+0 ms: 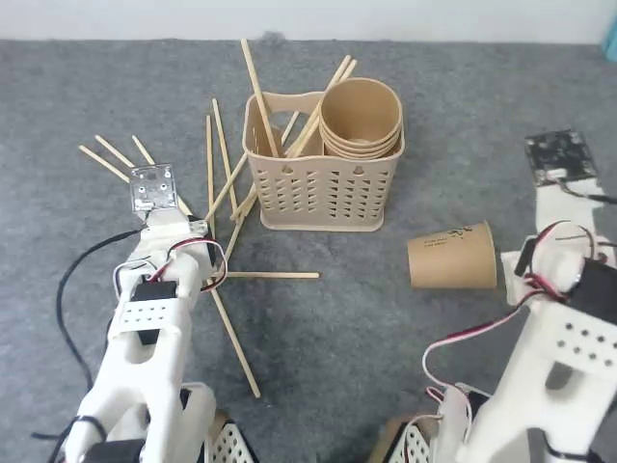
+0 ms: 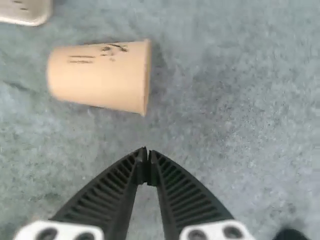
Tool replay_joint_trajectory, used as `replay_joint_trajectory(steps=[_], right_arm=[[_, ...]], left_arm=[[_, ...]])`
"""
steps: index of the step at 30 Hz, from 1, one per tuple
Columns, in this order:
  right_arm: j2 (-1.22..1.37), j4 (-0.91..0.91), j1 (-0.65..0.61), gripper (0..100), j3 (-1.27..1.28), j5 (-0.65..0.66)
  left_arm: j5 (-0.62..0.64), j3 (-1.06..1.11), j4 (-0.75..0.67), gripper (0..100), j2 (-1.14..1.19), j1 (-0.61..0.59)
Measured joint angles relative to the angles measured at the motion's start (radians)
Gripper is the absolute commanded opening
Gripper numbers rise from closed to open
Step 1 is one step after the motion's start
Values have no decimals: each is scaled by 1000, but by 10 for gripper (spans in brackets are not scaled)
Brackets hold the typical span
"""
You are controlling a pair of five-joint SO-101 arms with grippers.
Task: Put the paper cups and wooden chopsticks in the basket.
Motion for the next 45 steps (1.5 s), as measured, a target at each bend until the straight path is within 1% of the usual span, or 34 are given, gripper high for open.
replay_joint_trajectory(steps=[5,10,13,18,21,24,32,36,40,42,45], right_arm=[[2,-252,64,7,195,-95],[2,-526,68,7,387,-195],[2,-621,68,7,457,-238],[2,-651,-8,7,540,-255],[2,-657,-61,7,571,-264],[2,-660,-103,7,580,-305],[2,-623,-244,8,578,-348],[2,-586,-224,8,546,-350],[2,-585,-123,8,470,-350],[2,-608,-81,8,448,-350],[2,-689,-21,8,442,-350]], left_arm=[[0,0,0,13,0,0],[0,0,0,13,0,0],[0,0,0,13,0,0],[-3,0,0,13,0,-6],[0,0,0,13,0,-48],[0,0,0,13,0,-84],[0,0,0,13,0,-87],[0,0,0,13,0,-87],[0,0,0,13,0,-87],[0,0,0,13,0,-87],[0,0,0,13,0,-87]])
